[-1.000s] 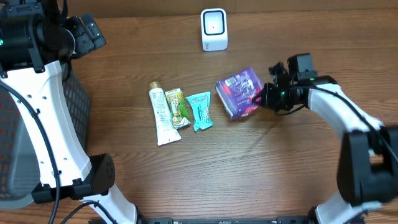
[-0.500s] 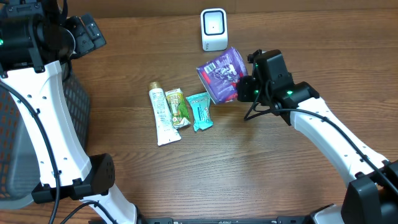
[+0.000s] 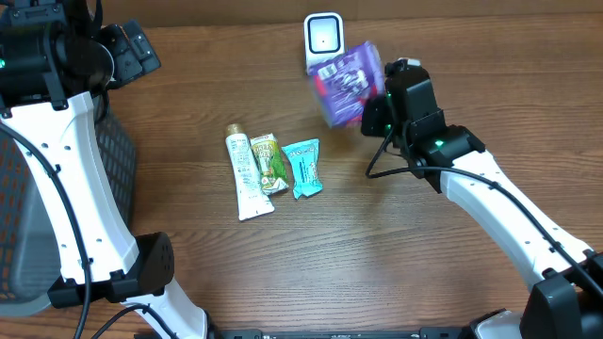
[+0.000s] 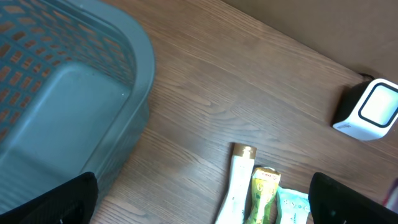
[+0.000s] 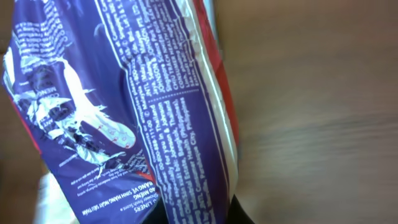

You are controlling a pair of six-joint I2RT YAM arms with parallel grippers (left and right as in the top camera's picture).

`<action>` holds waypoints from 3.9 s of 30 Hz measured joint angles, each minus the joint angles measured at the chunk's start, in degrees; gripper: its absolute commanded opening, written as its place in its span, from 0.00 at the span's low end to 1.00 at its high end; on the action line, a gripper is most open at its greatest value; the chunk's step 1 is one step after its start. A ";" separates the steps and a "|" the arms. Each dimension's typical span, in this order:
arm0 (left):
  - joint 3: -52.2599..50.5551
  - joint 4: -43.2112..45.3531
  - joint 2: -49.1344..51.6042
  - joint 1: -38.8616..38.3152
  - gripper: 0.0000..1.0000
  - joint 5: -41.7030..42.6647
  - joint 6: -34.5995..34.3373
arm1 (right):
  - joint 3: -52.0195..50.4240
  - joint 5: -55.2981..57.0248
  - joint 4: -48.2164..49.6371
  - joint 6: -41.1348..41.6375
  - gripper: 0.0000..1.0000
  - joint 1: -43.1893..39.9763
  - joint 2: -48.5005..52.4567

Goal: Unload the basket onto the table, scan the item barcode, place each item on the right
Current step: 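Lift the purple pack with right gripper toward the white scanner, then hold the purple pack in front of the scanner window, then carry the purple pack to the table's right side and release it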

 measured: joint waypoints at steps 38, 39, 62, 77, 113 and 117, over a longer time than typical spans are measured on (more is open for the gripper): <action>0.00 -0.02 0.00 0.00 1.00 0.00 0.00 | 27.34 27.08 56.76 -104.54 0.04 2.43 41.46; 0.00 -0.02 0.00 0.00 0.99 0.00 0.00 | 27.34 26.56 56.65 -105.35 0.04 2.43 42.23; 0.00 -0.02 0.00 0.00 0.99 0.00 0.00 | 28.04 27.12 65.16 -123.21 0.04 2.49 44.39; 0.00 -0.02 0.00 0.00 1.00 0.00 0.00 | 28.04 26.86 69.22 -123.45 0.04 2.60 44.39; 0.00 -0.02 0.00 0.00 1.00 0.20 -0.04 | 29.64 -5.14 -21.66 -25.53 0.04 6.19 5.05; 0.00 -0.04 0.00 0.00 1.00 0.20 -0.04 | 29.03 -13.09 -32.89 -11.10 0.04 -1.44 6.08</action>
